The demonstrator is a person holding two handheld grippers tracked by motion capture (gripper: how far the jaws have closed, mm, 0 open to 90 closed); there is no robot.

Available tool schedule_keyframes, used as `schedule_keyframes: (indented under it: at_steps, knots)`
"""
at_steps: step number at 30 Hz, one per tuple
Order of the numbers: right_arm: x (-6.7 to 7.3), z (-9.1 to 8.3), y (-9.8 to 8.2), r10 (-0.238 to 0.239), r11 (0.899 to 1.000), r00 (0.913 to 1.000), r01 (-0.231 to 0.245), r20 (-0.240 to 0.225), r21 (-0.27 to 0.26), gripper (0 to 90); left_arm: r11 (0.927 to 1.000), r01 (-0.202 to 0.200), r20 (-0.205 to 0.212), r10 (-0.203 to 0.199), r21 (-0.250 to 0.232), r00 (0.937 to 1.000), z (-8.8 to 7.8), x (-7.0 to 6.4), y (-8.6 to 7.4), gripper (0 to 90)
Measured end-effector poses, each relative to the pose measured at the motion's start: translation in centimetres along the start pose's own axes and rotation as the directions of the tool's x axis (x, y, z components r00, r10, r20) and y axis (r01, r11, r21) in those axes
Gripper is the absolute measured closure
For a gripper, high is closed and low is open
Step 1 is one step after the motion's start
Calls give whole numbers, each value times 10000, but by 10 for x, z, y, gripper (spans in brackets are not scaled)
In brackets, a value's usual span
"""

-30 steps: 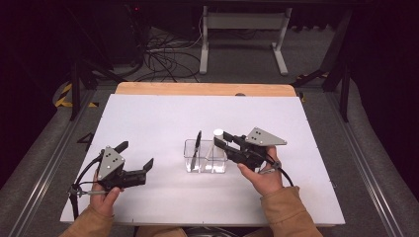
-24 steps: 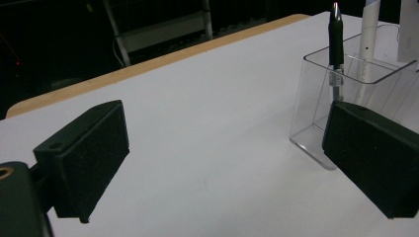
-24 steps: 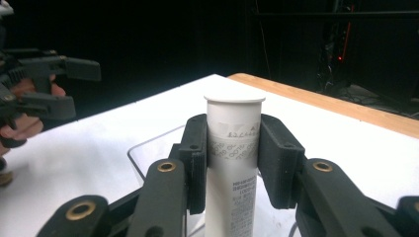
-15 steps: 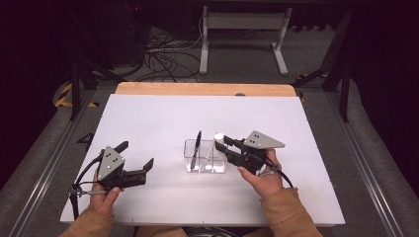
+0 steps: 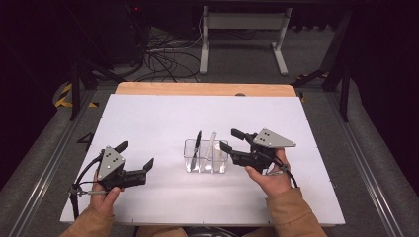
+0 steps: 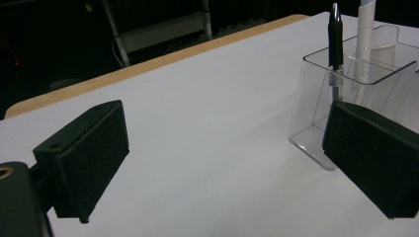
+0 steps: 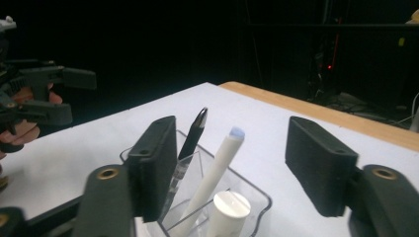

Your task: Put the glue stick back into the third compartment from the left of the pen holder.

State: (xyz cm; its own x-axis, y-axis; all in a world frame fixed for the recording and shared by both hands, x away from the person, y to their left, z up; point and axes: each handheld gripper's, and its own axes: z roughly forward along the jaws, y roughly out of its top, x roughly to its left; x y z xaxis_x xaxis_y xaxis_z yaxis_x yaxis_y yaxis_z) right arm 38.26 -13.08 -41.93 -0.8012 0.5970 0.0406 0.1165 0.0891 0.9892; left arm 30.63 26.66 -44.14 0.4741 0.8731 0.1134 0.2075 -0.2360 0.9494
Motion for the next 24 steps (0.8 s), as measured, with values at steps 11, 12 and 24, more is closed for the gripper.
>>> schedule_keyframes:
  at_steps: [11,12,24]
  knots:
    - [0,-16,15,-234,9981,9992,252,324,-567,297,9998,10,-110,-12,-186,9999,-4,3,0,45]
    - [-1,-17,16,-295,9979,9989,316,376,-565,292,9998,-7,-118,4,-192,9999,-4,3,0,45]
    - [-10,-37,19,-844,9960,9907,871,1063,-202,207,9990,24,-216,-34,-454,9998,-9,6,-1,43]
